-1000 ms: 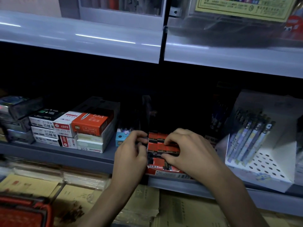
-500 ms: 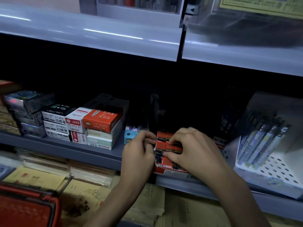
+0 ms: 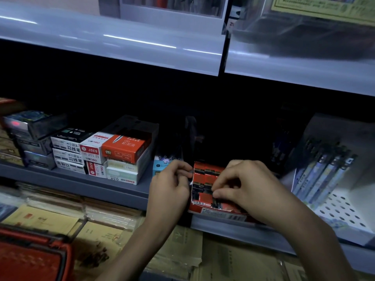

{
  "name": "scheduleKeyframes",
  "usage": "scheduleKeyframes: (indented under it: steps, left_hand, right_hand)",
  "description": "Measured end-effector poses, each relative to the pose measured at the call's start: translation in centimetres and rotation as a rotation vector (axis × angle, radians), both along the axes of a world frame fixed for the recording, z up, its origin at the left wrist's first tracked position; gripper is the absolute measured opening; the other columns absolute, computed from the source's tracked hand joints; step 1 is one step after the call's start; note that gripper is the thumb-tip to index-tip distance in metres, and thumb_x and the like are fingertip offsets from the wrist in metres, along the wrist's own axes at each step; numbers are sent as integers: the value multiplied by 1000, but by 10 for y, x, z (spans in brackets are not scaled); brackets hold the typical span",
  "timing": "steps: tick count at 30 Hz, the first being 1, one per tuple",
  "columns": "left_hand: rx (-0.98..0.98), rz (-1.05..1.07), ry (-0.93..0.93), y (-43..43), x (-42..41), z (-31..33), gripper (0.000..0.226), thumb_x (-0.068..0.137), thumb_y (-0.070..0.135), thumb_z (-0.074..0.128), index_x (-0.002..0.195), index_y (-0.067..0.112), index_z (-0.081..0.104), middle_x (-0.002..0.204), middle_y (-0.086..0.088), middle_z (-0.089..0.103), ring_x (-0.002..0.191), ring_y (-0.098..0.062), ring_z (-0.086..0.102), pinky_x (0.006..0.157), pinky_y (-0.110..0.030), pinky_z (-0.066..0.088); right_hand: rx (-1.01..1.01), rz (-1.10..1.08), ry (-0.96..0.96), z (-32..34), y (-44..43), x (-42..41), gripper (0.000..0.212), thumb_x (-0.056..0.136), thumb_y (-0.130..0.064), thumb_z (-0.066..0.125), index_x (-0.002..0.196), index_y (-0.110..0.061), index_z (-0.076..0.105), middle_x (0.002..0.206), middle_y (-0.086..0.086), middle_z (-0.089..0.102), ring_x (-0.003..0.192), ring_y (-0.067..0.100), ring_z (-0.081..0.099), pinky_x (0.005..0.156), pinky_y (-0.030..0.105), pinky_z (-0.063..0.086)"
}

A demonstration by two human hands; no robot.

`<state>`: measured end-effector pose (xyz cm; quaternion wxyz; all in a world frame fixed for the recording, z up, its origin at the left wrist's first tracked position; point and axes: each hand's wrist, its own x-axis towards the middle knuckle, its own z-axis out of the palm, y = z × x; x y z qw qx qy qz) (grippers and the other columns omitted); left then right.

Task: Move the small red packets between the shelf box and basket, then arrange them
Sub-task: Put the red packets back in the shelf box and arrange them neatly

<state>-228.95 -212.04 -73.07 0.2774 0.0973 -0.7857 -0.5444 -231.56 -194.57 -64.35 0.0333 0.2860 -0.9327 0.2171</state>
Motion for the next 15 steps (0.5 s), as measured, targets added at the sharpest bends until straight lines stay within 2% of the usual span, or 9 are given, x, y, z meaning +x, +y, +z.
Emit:
scheduleKeyframes:
  steps: [4, 7, 9, 12, 15]
  left_hand:
    - [23, -9, -6, 0, 0, 2, 32, 95, 2, 50, 93, 29, 67, 85, 16, 74, 69, -4, 68, 59, -36, 58]
    - [37, -14, -16, 0, 0, 2, 34, 95, 1, 50, 92, 30, 67, 86, 15, 74, 69, -7, 69, 62, -44, 59]
    - [37, -13, -18, 0, 0, 2, 34, 95, 1, 50, 92, 30, 67, 86, 15, 74, 72, -5, 69, 64, -44, 60]
    - [42, -12, -13, 0, 1, 2, 34, 95, 1, 50, 92, 30, 68, 86, 16, 75, 76, -3, 70, 68, -45, 60]
    - [39, -8, -15, 1, 2, 2, 34, 94, 1, 50, 92, 30, 68, 86, 16, 75, 75, -5, 70, 68, -48, 59]
  right_hand:
    - [83, -57, -131, -3, 2, -1, 13, 77, -36, 86, 88, -32, 79, 81, -11, 66, 77, 3, 62, 75, 27, 54]
    - [108, -20, -253, -5, 3, -6, 23, 80, -31, 85, 103, -30, 79, 81, -9, 66, 70, 3, 59, 64, 17, 46]
    - [107, 12, -299, -5, 3, -6, 27, 83, -27, 83, 109, -30, 77, 81, -8, 65, 62, 0, 55, 57, 13, 42]
    - [89, 24, -273, -7, 2, -7, 22, 81, -24, 85, 101, -29, 77, 80, -3, 67, 57, 0, 53, 53, 12, 40]
    - [58, 21, -240, -10, 1, -7, 15, 79, -23, 86, 91, -26, 78, 77, -3, 67, 62, 2, 56, 59, 14, 40]
